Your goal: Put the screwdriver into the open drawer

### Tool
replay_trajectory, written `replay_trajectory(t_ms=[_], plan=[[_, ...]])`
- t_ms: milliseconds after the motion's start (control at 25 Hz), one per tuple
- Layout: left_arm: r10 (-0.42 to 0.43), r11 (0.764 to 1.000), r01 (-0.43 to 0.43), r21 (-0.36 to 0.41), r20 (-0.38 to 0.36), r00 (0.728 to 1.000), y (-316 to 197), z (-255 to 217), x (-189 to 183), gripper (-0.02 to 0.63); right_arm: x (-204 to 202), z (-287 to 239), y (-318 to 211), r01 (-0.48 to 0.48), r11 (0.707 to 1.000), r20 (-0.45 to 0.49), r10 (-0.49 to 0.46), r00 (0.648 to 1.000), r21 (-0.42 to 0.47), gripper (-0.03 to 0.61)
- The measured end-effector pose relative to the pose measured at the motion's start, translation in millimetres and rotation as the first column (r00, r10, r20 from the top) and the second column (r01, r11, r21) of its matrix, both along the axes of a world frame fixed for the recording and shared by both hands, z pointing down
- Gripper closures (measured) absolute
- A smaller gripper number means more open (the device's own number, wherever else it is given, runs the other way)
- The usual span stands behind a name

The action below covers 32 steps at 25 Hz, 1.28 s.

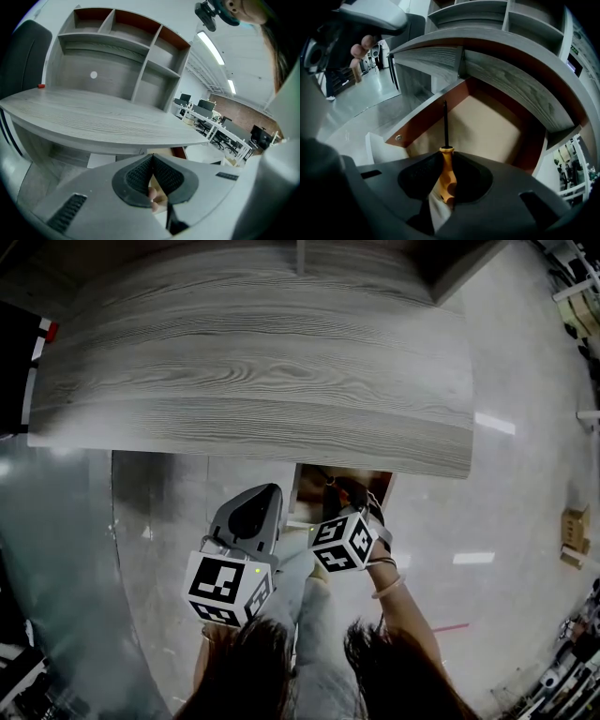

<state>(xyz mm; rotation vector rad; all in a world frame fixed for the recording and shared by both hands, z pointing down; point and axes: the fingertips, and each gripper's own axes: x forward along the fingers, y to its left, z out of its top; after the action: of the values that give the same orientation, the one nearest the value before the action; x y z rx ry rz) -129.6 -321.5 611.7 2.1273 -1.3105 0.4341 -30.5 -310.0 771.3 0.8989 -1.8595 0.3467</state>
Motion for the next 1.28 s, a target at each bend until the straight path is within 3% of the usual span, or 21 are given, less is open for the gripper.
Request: replay_trajectory(t_ms=[1280], plan=[[0.014, 0.999, -0.014, -0.037, -0.008, 1.000, 10, 11, 0, 0.597, -4, 13, -3, -0.024, 0.998, -0.025, 0.023, 0.999, -0.051, 0.489]])
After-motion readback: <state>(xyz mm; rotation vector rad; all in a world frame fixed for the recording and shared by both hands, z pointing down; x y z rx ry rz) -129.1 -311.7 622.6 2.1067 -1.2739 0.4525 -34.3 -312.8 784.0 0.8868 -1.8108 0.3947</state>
